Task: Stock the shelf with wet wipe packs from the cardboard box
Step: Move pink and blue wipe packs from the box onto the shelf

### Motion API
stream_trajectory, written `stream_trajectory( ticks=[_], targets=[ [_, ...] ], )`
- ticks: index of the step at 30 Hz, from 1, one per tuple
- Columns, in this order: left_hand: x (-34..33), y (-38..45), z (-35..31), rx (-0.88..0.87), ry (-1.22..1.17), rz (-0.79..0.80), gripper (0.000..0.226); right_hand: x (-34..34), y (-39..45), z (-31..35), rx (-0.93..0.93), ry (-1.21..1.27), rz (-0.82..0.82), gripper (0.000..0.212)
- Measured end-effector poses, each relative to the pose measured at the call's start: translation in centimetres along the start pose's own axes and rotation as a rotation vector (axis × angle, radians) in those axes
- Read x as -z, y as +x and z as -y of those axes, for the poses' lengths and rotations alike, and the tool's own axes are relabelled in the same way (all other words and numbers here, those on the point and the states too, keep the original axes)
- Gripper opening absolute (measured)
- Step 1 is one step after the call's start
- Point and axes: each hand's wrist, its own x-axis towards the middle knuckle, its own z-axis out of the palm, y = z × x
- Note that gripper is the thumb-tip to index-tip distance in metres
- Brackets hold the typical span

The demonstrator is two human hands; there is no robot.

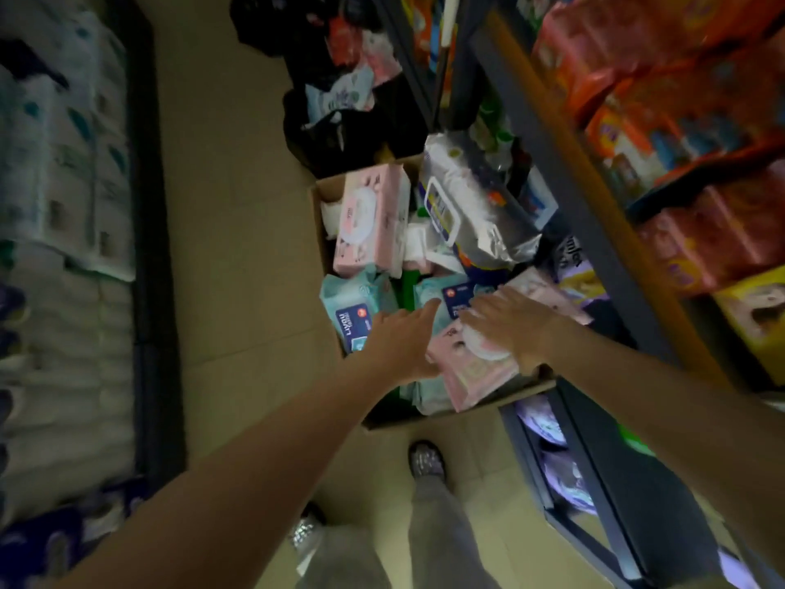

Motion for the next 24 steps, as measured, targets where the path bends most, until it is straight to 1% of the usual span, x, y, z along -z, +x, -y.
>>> stream_trajectory(
  ticks=[1, 2, 3, 4, 7, 10, 11, 12, 13, 14, 16, 19, 21, 23, 24],
  targets=[
    [-0.3, 0.1, 0.4, 0.007, -0.006, 0.004, 0.094, -0.2, 0.8, 0.1, 0.01, -0.007, -0.053, 0.079],
    [-0.4, 0.3, 0.8, 0.015, -0.017, 0.011, 0.096, 0.0, 1.3, 0.1, 0.015, -0.035, -0.076, 0.085],
    [-0.5, 0.3, 1.0, 0.022, -0.032, 0.028, 0.099, 0.3, 1.4, 0.0, 0.034, -0.062, -0.061, 0.092],
    [-0.5, 0.3, 1.1, 0.026, -0.05, 0.053, 0.103, 0.7, 1.2, -0.1, 0.056, -0.062, -0.045, 0.094],
    [1.3, -0.2, 1.7, -0.029, -0.148, 0.142, 0.112, 3.0, -0.3, -0.3, 0.055, 0.058, -0.028, 0.091],
    [5.4, -2.5, 3.0, -0.057, -0.222, 0.116, 0.114, 8.5, -2.3, -0.5, 0.104, 0.215, -0.067, 0.091],
    [7.0, -3.6, 3.8, -0.036, -0.225, 0.082, 0.114, 11.1, -2.8, -0.2, 0.115, 0.248, -0.085, 0.088],
    [8.7, -5.0, 4.8, -0.009, -0.198, 0.034, 0.113, 14.3, -3.3, 0.4, 0.133, 0.257, -0.128, 0.08],
    [10.5, -6.3, 5.9, 0.025, -0.134, -0.023, 0.115, 17.6, -3.8, 1.1, 0.152, 0.233, -0.178, 0.073],
    [12.4, -7.6, 7.2, 0.07, -0.057, -0.086, 0.117, 21.2, -4.3, 2.0, 0.172, 0.171, -0.24, 0.071],
    [16.6, -11.2, 10.4, 0.173, 0.048, -0.265, 0.117, 28.9, -5.6, 4.4, 0.202, 0.005, -0.387, 0.076],
    [23.1, -19.1, 15.6, 0.331, 0.109, -0.632, 0.104, 40.5, -8.5, 8.8, 0.214, -0.198, -0.671, 0.085],
    [26.9, -25.8, 19.2, 0.408, 0.159, -0.92, 0.098, 47.9, -11.1, 12.7, 0.231, -0.284, -0.906, 0.086],
    [30.4, -32.8, 22.6, 0.405, 0.268, -1.236, 0.092, 53.9, -13.3, 16.9, 0.262, -0.288, -1.153, 0.089],
    [31.8, -36.3, 24.4, 0.408, 0.342, -1.355, 0.088, 56.4, -14.3, 19.2, 0.272, -0.257, -1.288, 0.09]
  ],
)
